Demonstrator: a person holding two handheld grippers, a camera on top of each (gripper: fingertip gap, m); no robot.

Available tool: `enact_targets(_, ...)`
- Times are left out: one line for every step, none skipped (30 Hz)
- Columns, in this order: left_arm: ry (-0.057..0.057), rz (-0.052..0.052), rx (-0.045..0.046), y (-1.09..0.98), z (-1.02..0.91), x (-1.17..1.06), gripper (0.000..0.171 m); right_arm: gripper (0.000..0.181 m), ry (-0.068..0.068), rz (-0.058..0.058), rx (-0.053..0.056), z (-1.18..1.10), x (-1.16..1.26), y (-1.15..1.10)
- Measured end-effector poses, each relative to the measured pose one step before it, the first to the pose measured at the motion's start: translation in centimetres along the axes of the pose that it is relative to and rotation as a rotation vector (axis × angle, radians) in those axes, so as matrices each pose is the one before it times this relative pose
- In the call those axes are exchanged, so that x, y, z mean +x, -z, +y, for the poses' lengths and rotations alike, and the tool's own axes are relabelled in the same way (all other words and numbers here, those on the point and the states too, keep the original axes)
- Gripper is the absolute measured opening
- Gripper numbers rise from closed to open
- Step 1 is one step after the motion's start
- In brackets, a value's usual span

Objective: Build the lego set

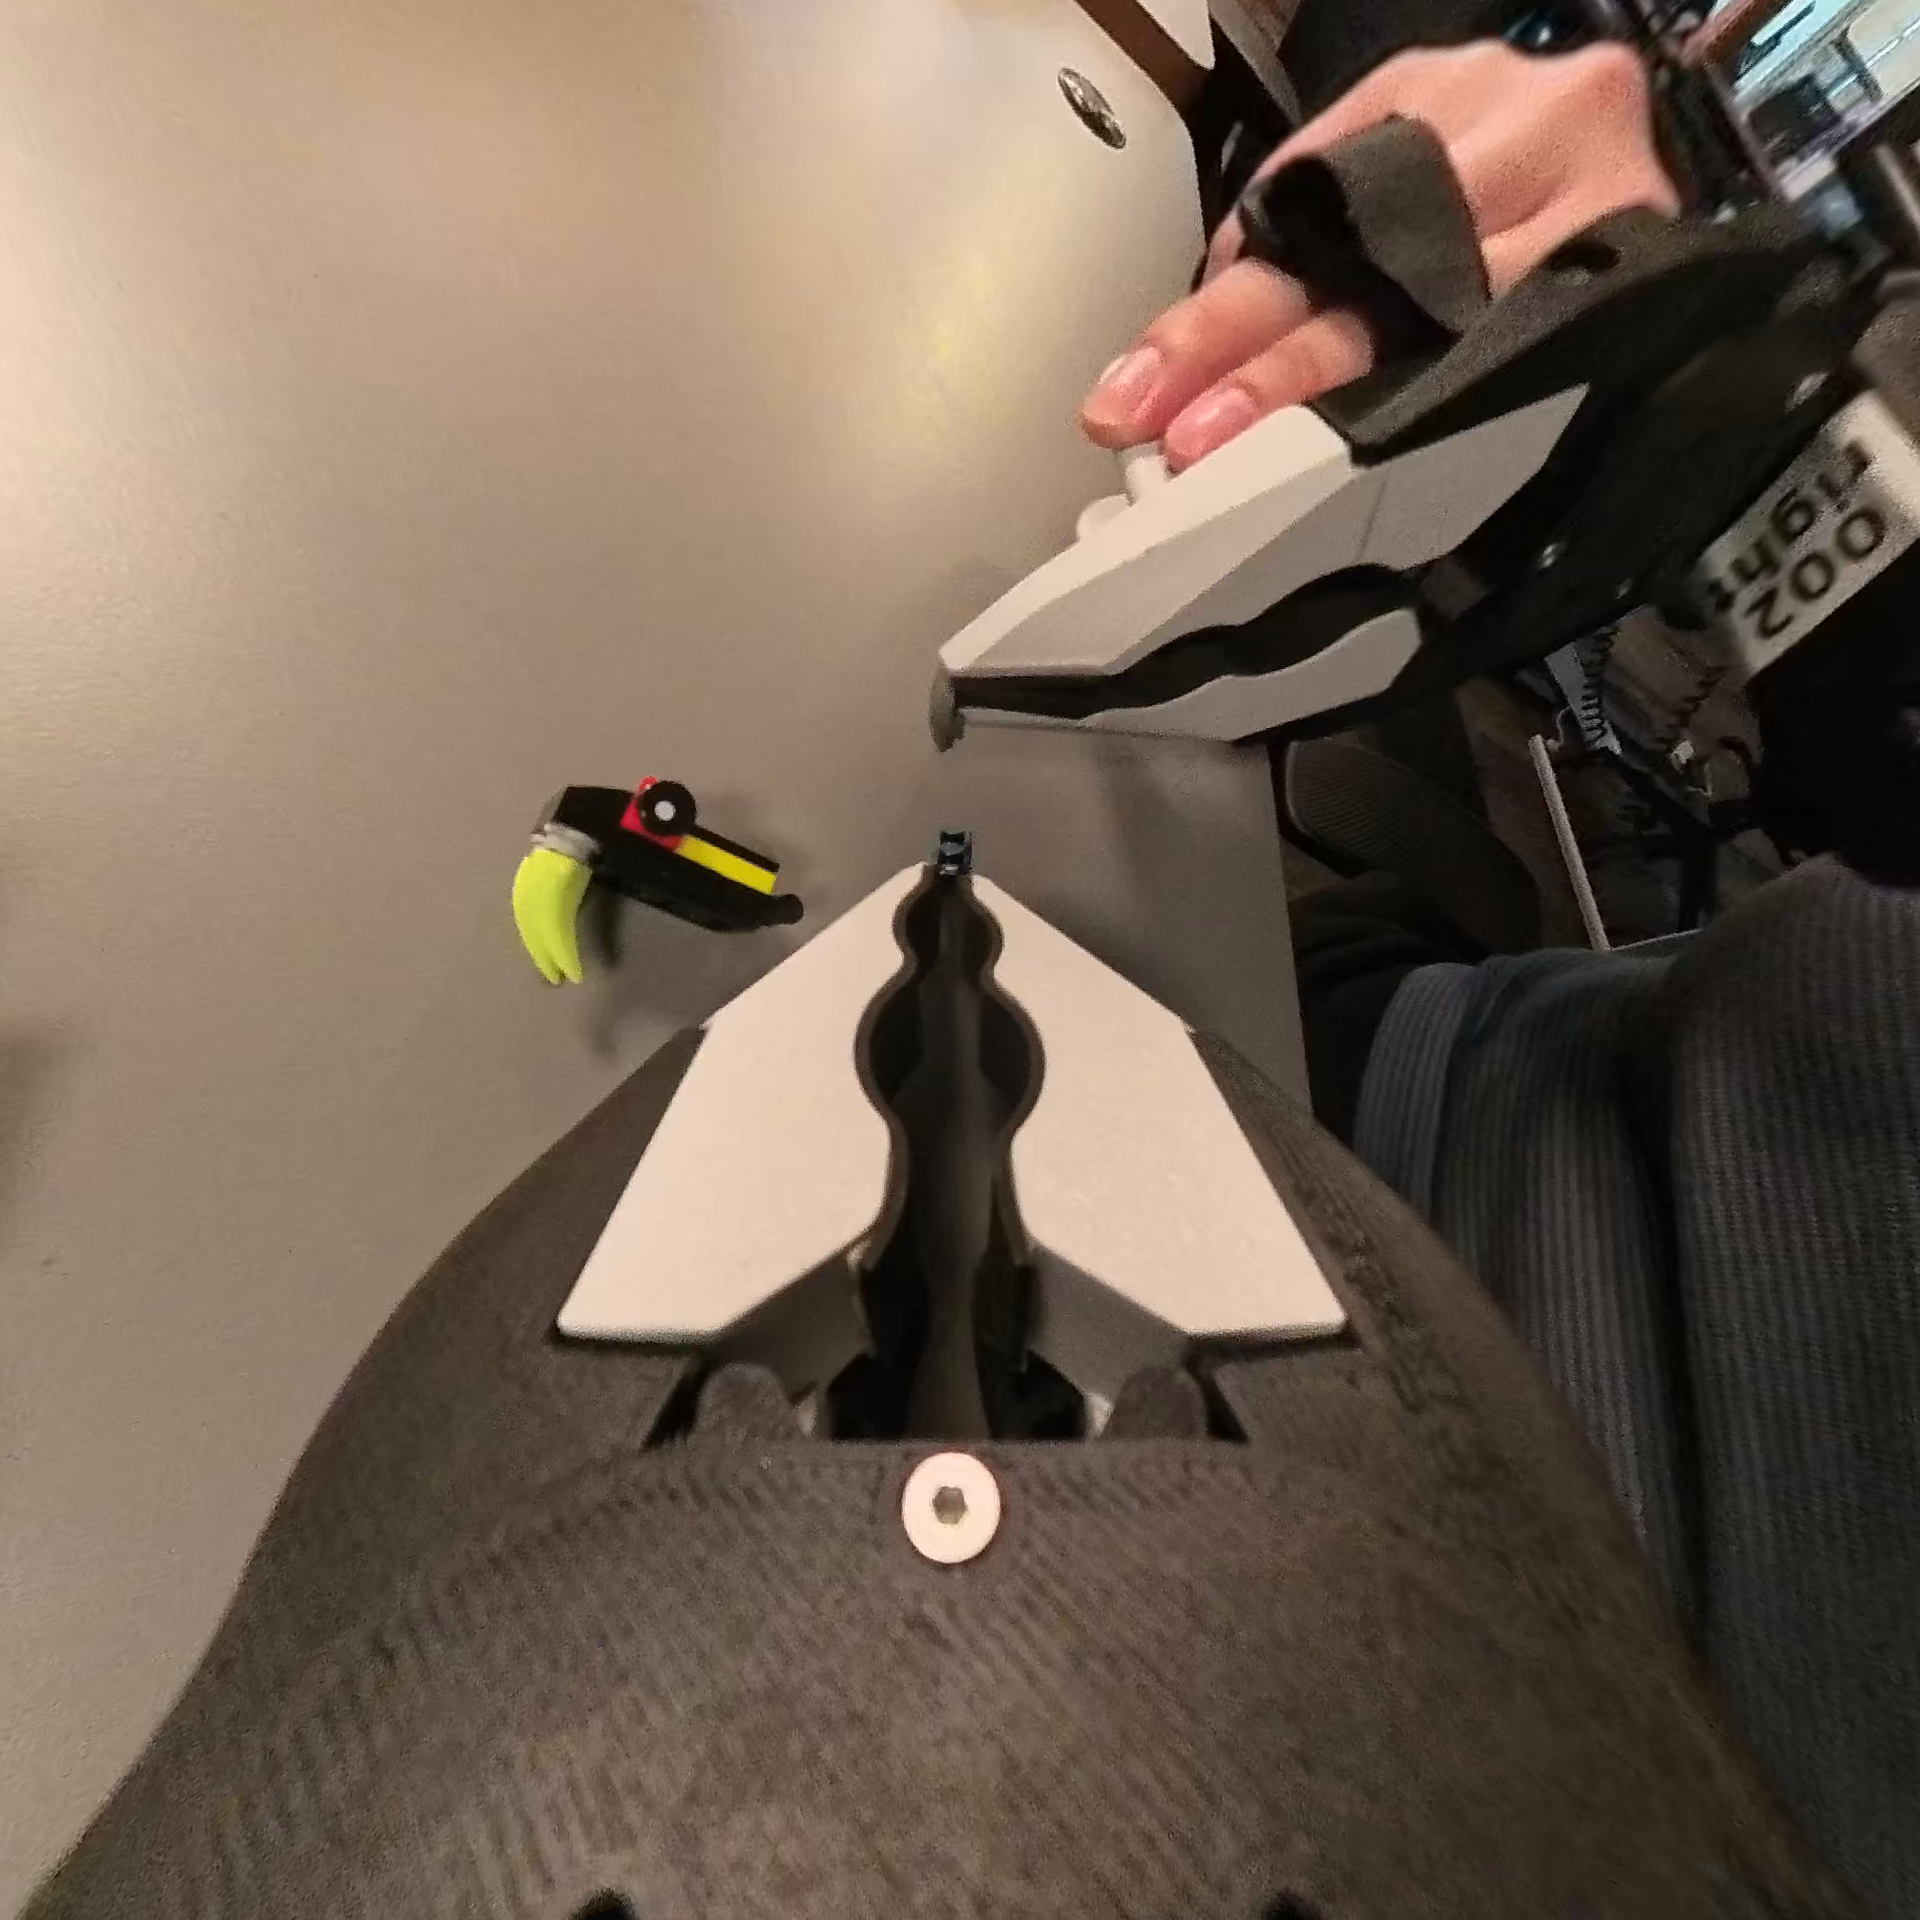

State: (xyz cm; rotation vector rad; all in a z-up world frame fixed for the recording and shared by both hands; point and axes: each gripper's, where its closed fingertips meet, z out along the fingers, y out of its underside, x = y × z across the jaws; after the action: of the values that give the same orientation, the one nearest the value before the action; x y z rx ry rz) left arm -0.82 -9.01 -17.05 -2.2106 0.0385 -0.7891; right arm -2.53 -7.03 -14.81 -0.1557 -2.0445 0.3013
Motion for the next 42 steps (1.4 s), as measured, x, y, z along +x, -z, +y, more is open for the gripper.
enact_targets(0.0029,0.0026,0.00199,0.016,-0.02,0.0,0.001,0.002,0.0052,0.0251,-0.0039,-0.045,-0.119,-0.072)
enact_targets(0.005,0.0028,0.00111,0.015,-0.02,-0.01,0.001,0.002,-0.0018,0.0073,-0.0084,-0.019,-0.343,-0.138)
enact_targets(0.0049,0.0015,0.00156,0.013,-0.013,-0.03,0.001,0.002,-0.0118,0.0123,-0.0165,0.064,-0.213,-0.177)
enact_targets(0.0033,0.0003,0.00254,0.029,-0.031,-0.029,0.001,0.002,-0.0182,0.0058,-0.0117,-0.028,-0.215,-0.15)
enact_targets(0.0024,-0.0022,0.0018,0.016,-0.027,-0.043,0.001,0.002,-0.0232,-0.003,-0.0101,-0.067,-0.256,-0.133)
enact_targets(0.0009,-0.003,0.00059,0.007,-0.013,-0.053,0.001,0.002,-0.0249,0.0011,-0.0151,-0.006,-0.145,-0.127)
enact_targets(0.0003,-0.0038,-0.0009,-0.016,0.017,-0.043,0.001,0.002,-0.0173,-0.005,-0.0141,0.0,-0.192,-0.116)
enact_targets(0.001,-0.0069,-0.00119,-0.003,0.016,-0.097,0.001,0.002,-0.0127,-0.0063,-0.0064,-0.066,-0.204,-0.063)
enact_targets(0.0005,-0.0067,-0.00106,-0.01,0.013,-0.076,0.001,0.002,-0.0101,-0.0059,0.0018,-0.158,-0.172,-0.006)
enact_targets(-0.0008,-0.003,-0.00081,-0.012,0.009,-0.033,0.001,0.002,-0.0073,-0.0085,0.0024,-0.11,-0.174,0.024)
enact_targets(-0.0019,-0.0034,-0.0003,-0.002,0.007,-0.015,0.001,0.002,-0.0051,-0.0044,-0.0029,0.011,-0.075,0.024)
enact_targets(-0.003,-0.0043,0.0001,0.002,0.004,-0.019,0.001,0.002,-0.0014,-0.0053,-0.0042,0.059,-0.031,0.045)
enact_targets(-0.0032,-0.0029,-0.00055,-0.005,0.012,-0.01,0.001,0.002,-0.0027,-0.0075,-0.0017,0.053,-0.041,0.039)
enact_targets(-0.0019,-0.0016,-0.00038,-0.003,-0.001,-0.001,0.001,0.002,-0.0074,-0.0089,-0.0021,0.074,-0.024,0.043)
enact_targets(-0.0005,-0.0003,-0.00008,0.001,0.001,-0.008,0.001,0.002,-0.0104,-0.0092,0.0001,0.032,-0.024,0.043)
enact_targets(0.0,0.0003,-0.00003,0.0,0.0,0.005,0.001,0.002,-0.0094,-0.0119,0.0042,-0.041,-0.035,0.076)
enact_targets(0.0005,0.0003,-0.00028,0.007,0.002,0.0,0.001,0.002,-0.0079,-0.0152,0.0034,-0.058,-0.064,0.093)
enact_targets(0.0004,0.0013,-0.00047,-0.003,0.004,0.006,0.001,0.002,-0.0124,-0.019,0.003,-0.052,-0.081,0.093)
enact_targets(-0.0001,0.0019,-0.00122,-0.009,0.019,0.027,0.001,0.002,-0.0165,-0.022,0.0038,-0.075,-0.112,0.085)
enact_targets(-0.0006,0.002,-0.00157,-0.013,0.017,0.021,0.001,0.002,-0.016,-0.0234,0.0033,-0.049,-0.082,0.086)
enact_targets(-0.0003,0.0013,-0.00091,0.006,0.013,0.016,0.001,0.002,-0.0183,-0.0222,-0.0027,0.042,-0.066,0.049)
enact_targets(0.0002,0.0015,-0.00113,-0.004,0.016,0.015,0.001,0.004,-0.0188,-0.023,-0.0004,0.024,-0.08,0.038)
enact_targets(0.0003,0.0018,-0.00111,-0.004,0.015,0.02,0.001,0.004,-0.0191,-0.0238,0.0056,-0.042,-0.088,0.053)
enact_targets(0.0008,0.0019,-0.00085,0.001,0.023,0.014,0.001,0.005,-0.0217,-0.025,0.0018,0.011,-0.104,0.04)
enact_targets(0.0009,0.0013,-0.00057,-0.003,0.005,0.009,0.001,0.007,-0.0237,-0.0259,0.0014,0.037,-0.112,0.023)
enact_targets(0.0006,0.0014,-0.00093,0.0,0.01,0.008,0.001,0.009,-0.0257,-0.0279,0.005,-0.014,-0.126,0.055)
enact_targets(0.0004,0.0012,-0.00061,-0.008,0.008,0.011,0.001,0.01,-0.0308,-0.0231,0.0031,0.031,-0.02,0.053)
enact_targets(0.0004,0.0011,-0.00063,0.01,0.007,0.01,0.001,0.013,-0.0327,-0.0264,-0.0001,0.105,-0.061,0.05)
enact_targets(0.0001,0.0005,-0.0004,-0.002,0.012,0.003,0.001,0.015,-0.032,-0.0222,0.0012,0.073,-0.002,0.06)
enact_targets(0.0004,0.0,-0.0002,-0.005,-0.004,0.001,0.001,0.017,-0.0284,-0.015,0.0059,0.013,0.08,0.086)
enact_targets(0.0006,0.0001,-0.00015,0.0,-0.007,-0.005,0.001,0.02,-0.023,-0.0103,0.0088,-0.037,0.107,0.083)
enact_targets(0.0006,0.0005,-0.00037,-0.004,0.003,-0.005,0.001,0.022,-0.0138,-0.0111,0.0082,-0.024,0.016,0.047)
enact_targets(0.0014,0.001,0.00007,0.005,0.001,0.002,0.001,0.025,-0.0058,-0.0106,0.0044,0.037,-0.022,-0.013)
enact_targets(0.0013,0.0011,0.00014,-0.002,-0.007,0.0,0.001,0.027,-0.0003,-0.0162,-0.0019,0.113,-0.202,-0.085)
enact_targets(0.0008,0.0004,0.00001,-0.012,-0.001,0.003,0.001,0.029,-0.0001,-0.0154,-0.0023,0.071,-0.244,-0.12)
enact_targets(0.0002,0.0001,-0.00006,0.0,0.001,0.003,0.001,0.029,-0.0036,-0.0021,0.0067,-0.121,-0.086,-0.082)
enact_targets(0.0001,0.0001,-0.00004,0.0,0.001,0.002,0.001,0.029,0.0004,0.0053,0.0,-0.055,0.041,-0.058)
enact_targets(0.0002,0.0003,-0.00001,0.0,0.0,0.006,0.001,0.029,0.0059,0.0112,-0.005,0.005,0.152,0.019)
enact_targets(0.0001,0.0005,0.0001,0.005,-0.004,0.0,0.001,0.028,0.0081,0.0157,0.002,-0.06,0.211,0.13)
enact_targets(-0.0002,0.0007,-0.00015,-0.011,-0.003,0.015,0.001,0.027,-0.0013,0.0035,0.0027,-0.051,0.11,0.207)
enact_targets(-0.0001,0.0016,-0.00081,-0.001,0.004,0.019,0.001,0.026,-0.0214,-0.0065,-0.0047,0.096,0.135,0.19)
enact_targets(-0.0009,0.0022,-0.00115,-0.003,0.021,0.041,0.001,0.024,-0.0354,-0.0185,-0.0008,0.104,0.113,0.14)
